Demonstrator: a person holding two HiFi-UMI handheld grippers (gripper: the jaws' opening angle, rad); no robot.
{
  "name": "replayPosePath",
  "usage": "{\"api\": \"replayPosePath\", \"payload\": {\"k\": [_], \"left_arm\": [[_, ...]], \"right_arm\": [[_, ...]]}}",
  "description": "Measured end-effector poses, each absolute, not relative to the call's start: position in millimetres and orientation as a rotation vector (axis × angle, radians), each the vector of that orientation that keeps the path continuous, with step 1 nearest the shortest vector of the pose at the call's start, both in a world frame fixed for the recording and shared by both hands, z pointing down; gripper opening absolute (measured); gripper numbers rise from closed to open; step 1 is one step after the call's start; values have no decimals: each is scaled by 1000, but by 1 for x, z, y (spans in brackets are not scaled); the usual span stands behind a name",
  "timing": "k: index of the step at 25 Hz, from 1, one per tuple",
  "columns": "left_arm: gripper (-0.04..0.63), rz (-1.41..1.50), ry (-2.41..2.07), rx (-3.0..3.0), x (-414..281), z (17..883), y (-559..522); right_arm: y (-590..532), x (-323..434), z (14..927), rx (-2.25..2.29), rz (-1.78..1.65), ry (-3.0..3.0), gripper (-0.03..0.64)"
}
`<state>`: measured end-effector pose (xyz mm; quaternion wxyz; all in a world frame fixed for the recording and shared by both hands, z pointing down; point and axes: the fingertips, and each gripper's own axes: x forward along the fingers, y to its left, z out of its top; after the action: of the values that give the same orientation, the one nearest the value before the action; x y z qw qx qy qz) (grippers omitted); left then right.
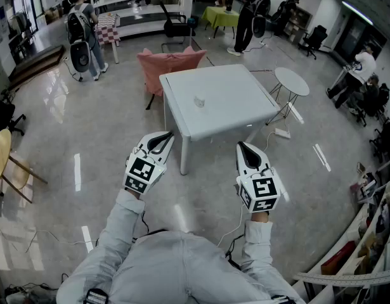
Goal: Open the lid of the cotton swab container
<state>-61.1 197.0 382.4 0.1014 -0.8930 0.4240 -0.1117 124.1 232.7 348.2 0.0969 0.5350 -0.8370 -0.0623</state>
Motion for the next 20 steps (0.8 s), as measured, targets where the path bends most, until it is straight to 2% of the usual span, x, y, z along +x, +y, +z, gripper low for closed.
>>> {"api": "replayPosePath", "payload": {"k": [20], "left_arm": [[31, -345, 1268, -2657, -38, 402, 151]], "right_arm": [[178, 142, 363, 1581, -129, -2499, 35]]}}
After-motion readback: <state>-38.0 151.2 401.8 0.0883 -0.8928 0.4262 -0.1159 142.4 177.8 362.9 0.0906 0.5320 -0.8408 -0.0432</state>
